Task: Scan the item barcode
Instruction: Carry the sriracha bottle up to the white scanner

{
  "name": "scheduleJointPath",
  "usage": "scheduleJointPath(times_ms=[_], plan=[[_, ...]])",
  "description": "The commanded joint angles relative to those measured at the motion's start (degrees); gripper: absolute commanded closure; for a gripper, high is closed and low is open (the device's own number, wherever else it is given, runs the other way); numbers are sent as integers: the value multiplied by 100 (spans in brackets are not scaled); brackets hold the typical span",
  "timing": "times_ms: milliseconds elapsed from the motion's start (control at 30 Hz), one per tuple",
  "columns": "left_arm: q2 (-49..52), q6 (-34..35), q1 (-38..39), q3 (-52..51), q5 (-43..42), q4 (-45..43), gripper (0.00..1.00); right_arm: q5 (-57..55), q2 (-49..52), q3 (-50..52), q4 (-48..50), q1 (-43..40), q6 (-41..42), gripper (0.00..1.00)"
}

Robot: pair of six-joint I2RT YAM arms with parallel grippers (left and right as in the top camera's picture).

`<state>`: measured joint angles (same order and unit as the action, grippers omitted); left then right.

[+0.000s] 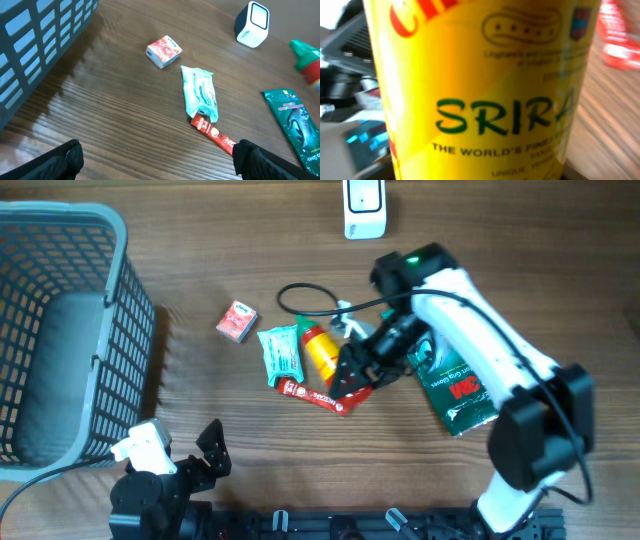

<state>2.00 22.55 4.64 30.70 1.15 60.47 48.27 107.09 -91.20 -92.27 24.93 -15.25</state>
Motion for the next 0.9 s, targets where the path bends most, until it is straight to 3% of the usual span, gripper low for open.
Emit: scheduleJointPath(times_ms=[0,67,100,200,433,700,867], plan=[[7,-114,-37,-7,-24,-9,0,-1377,-942,-28,448,-243,782,87],[7,-114,-37,-7,-24,-9,0,-2402,-1213,-28,1314,-282,1858,81],[7,-114,-37,-7,-24,-9,0,-2857,-1266,-28,1650,-282,2267,66],[7,-114,-37,-7,-24,-9,0,-3950,-1257,-28,2614,-282,3373,59],[7,-114,-37,-7,-24,-9,0,-4948,-1032,-28,4199,-282,3624,54],[7,-114,-37,-7,-24,-9,0,-4822,-52,-81,5630,-284,3565,47],[7,-111,-37,-7,-24,-9,0,-4680,977,-798,6201,-289,3484,46]])
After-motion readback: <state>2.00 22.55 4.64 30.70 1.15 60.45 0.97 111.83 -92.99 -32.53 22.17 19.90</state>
